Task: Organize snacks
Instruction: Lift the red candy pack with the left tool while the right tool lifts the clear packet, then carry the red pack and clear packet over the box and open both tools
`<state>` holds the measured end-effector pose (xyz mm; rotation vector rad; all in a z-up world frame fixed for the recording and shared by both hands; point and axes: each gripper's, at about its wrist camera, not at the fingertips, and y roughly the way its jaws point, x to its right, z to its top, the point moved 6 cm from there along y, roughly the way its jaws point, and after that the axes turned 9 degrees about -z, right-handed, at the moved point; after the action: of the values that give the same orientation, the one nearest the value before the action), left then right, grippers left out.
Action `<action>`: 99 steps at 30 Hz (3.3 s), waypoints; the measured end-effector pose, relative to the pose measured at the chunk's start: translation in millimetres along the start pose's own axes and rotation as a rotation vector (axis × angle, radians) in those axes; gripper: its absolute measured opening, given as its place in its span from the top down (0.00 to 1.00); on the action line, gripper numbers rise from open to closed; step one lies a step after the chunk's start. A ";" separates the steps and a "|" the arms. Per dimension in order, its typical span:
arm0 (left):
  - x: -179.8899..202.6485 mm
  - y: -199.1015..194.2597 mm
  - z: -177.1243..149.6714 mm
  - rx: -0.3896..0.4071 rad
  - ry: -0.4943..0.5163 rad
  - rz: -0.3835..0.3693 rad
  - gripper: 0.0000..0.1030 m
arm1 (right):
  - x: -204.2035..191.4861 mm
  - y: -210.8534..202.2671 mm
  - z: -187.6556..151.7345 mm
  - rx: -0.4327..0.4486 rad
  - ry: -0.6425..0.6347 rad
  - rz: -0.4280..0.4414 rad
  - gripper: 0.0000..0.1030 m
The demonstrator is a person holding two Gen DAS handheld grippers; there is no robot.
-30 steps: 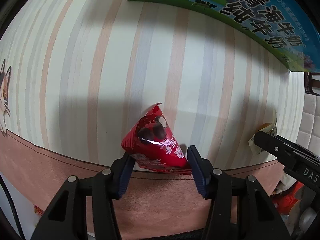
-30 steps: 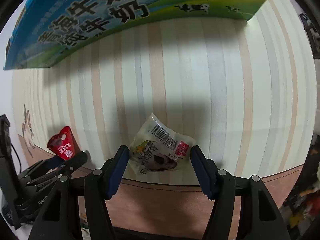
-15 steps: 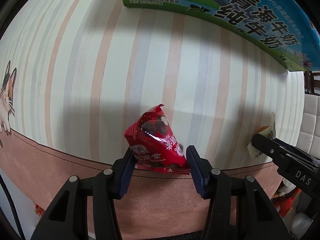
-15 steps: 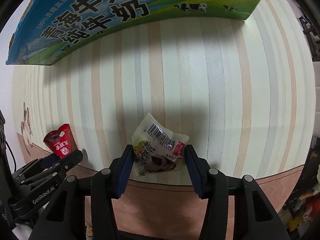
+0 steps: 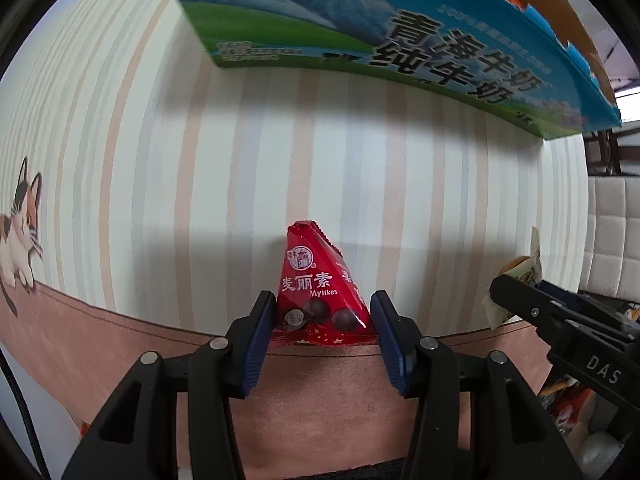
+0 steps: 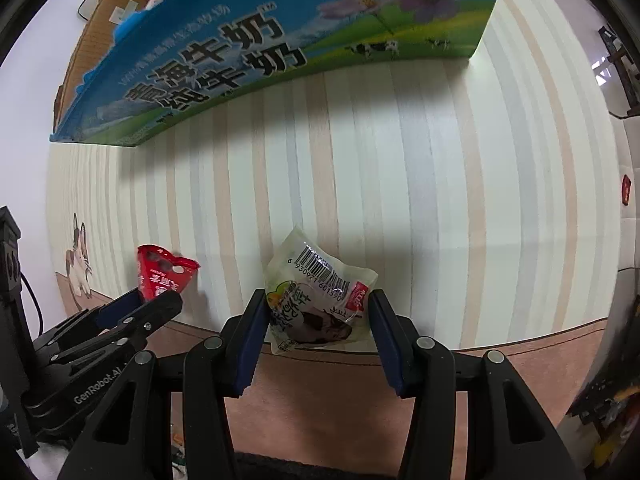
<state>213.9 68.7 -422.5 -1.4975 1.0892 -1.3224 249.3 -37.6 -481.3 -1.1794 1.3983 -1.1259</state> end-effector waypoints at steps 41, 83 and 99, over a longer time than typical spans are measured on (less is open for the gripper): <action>27.3 13.3 8.5 -0.019 -0.011 -0.045 0.61 | 13.9 7.3 -3.8 -0.017 0.072 0.041 0.48; 99.2 -81.9 324.0 0.103 0.185 -0.069 0.60 | 18.4 -126.7 301.7 0.308 0.047 0.027 0.37; 95.6 -90.3 298.8 0.144 0.167 -0.090 0.16 | 24.3 -131.6 273.9 0.302 -0.015 -0.128 0.10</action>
<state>524.4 14.0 -337.7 -1.3628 1.0163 -1.5783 533.6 -94.6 -386.8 -1.0671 1.1057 -1.3618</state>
